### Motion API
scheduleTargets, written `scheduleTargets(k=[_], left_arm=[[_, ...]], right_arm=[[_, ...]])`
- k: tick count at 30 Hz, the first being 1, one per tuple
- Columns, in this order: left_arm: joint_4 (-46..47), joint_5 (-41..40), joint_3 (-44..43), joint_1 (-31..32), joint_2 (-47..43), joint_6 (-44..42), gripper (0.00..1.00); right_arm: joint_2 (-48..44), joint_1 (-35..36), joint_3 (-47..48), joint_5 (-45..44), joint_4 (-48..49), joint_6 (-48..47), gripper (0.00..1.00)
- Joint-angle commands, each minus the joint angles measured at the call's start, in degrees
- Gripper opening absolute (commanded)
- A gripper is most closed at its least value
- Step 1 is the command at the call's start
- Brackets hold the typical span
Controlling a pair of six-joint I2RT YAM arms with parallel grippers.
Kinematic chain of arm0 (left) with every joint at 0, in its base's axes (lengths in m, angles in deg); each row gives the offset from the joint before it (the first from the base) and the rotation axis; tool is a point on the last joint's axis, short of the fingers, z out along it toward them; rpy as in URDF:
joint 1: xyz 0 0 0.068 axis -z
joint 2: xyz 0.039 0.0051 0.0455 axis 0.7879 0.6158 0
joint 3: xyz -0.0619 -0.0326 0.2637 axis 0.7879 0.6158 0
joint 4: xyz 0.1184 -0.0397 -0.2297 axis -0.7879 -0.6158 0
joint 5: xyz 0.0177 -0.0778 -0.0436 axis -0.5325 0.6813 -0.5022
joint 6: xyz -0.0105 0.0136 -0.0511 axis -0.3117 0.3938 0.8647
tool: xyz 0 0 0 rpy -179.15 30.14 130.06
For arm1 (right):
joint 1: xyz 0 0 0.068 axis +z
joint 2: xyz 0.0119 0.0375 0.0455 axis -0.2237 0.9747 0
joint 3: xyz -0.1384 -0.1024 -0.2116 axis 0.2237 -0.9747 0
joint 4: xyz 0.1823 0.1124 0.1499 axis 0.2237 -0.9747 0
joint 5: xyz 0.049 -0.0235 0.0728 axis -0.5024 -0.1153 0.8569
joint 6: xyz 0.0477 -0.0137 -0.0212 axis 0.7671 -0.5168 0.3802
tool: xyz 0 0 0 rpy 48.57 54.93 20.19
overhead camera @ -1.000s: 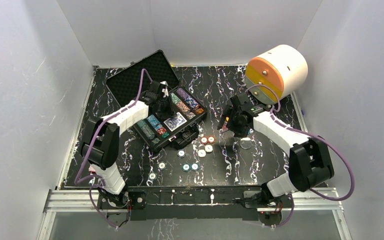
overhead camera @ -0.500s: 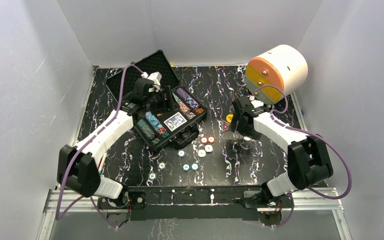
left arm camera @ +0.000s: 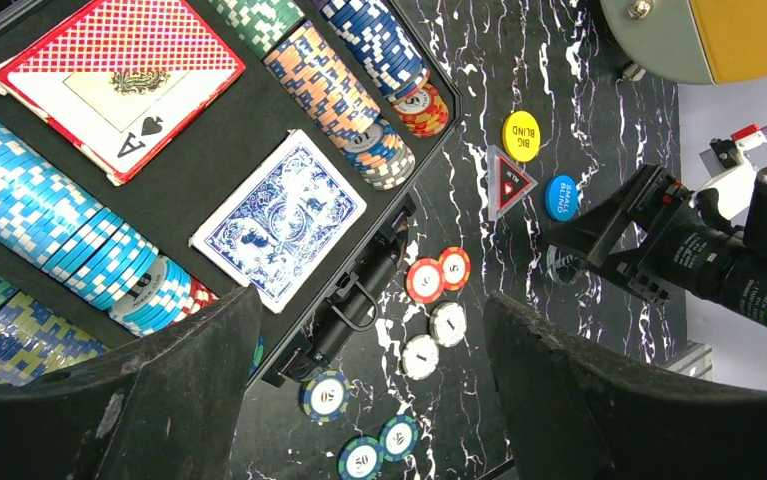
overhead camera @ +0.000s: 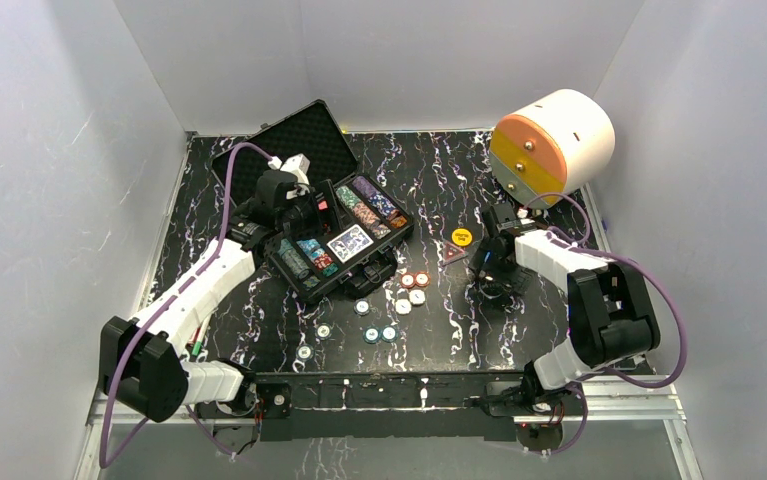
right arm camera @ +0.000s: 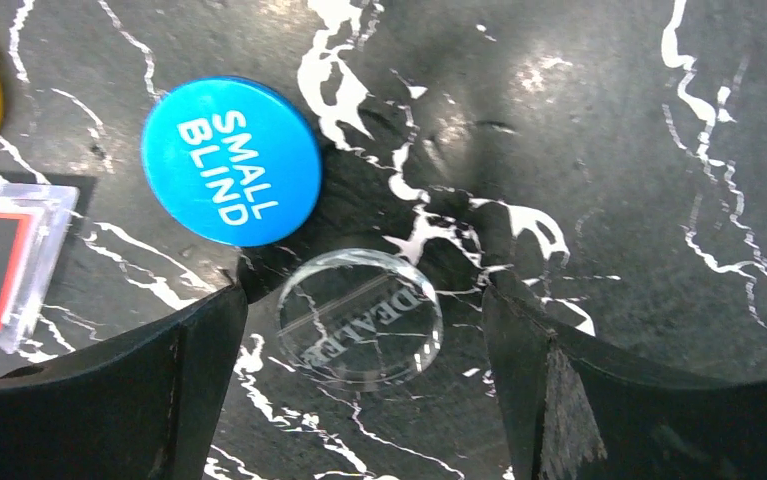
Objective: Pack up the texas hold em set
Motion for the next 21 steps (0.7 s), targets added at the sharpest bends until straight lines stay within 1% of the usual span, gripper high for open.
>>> scheduleTargets(k=[1,6,8,10,13,15,18,21], left_arm=[[0.0,0.4,-0.4,0.0,-1.3,0.3,0.80],[-0.6,-0.6,-0.7,0.1,-1.2,0.3,0.81],[-1.3,-1.5,-1.1,0.0,-1.2,0.0,0.81],[-2.1,-2.8,-1.4,0.0,-1.4,-0.2,0.81],[-3.9,-5.1,-2.9,0.0,-1.6,-0.8,0.81],[-4.3,-5.3,-4.1,0.0,-2.0,-2.3,0.81],[-4.9,-7.6,-5.6,0.0,-3.5,-3.7,0.81],[-6.0,-11.8,-7.1,0.0,-5.6,-4.7,0.81]], right_arm=[[1.8,-0.2,-1.4,2.6,4.2,-0.5,0.93],[1.4,-0.2,-1.8,3.0,3.5,-1.0,0.78],[0.4,-0.2,-1.7,2.9,2.5,-1.3,0.69],[-0.6,0.2,-1.1,2.9,1.2,-1.5,0.62],[-2.3,1.5,0.8,2.6,-1.4,-1.7,0.58],[-3.7,3.2,2.7,2.6,-3.5,-1.5,0.57],[-5.4,7.1,7.2,2.8,-5.5,-0.1,0.57],[-5.4,12.4,12.6,2.9,-6.5,1.8,0.57]])
